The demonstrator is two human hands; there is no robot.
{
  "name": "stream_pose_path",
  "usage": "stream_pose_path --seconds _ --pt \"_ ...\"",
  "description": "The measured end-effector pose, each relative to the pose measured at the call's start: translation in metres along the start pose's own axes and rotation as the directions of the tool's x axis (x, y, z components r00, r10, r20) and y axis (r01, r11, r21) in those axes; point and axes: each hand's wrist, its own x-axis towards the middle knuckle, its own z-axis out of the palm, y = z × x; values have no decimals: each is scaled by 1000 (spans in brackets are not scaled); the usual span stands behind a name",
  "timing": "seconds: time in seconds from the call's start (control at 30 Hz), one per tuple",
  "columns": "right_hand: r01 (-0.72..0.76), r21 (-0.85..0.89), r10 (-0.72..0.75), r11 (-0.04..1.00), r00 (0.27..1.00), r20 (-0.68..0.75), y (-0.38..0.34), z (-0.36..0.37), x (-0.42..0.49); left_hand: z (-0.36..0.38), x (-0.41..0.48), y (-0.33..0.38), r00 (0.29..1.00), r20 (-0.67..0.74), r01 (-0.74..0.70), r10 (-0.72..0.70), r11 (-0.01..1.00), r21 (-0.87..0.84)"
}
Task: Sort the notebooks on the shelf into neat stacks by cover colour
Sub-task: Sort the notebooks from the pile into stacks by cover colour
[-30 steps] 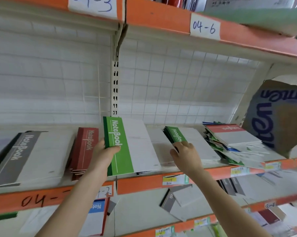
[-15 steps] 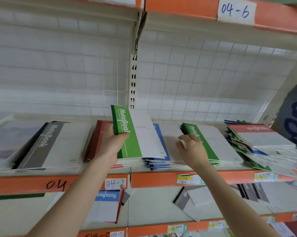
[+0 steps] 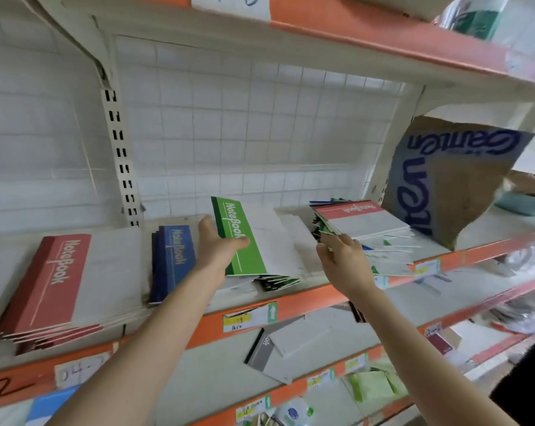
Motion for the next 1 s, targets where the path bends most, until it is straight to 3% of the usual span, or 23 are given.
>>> stream_pose_path --seconds 0.13,0.23,0.27,0.33,0.4,0.5,0.6,0.83,1.0 --pt "-33 -51 36 998 997 63 20 -12 3 35 5 -6 998 30 -50 46 990 135" --pt "-20 -40 24 999 996 82 34 -15 7 51 5 -11 983 69 -185 172 885 427" --pt "-20 -37 23 999 996 90 37 -15 9 54 5 -14 972 101 -232 213 788 571" --pt "-12 -38 16 999 995 103 42 -16 10 59 -1 -18 938 199 -317 284 467 826" --pt "9 -39 -5 999 995 99 45 -15 10 65 -11 -24 880 326 -400 345 169 901" --pt "11 -28 -9 1000 996 88 45 -12 8 75 -28 -35 822 489 -520 293 35 853" --pt "3 -30 0 1000 996 93 47 -6 8 83 -36 -46 812 548 -540 203 -95 836" --pt "-82 -45 86 996 993 81 55 -8 9 89 -23 -50 843 502 -481 193 -147 864" --pt "-133 -165 147 977 986 74 59 -9 31 87 -15 -45 820 518 -518 244 -71 852"
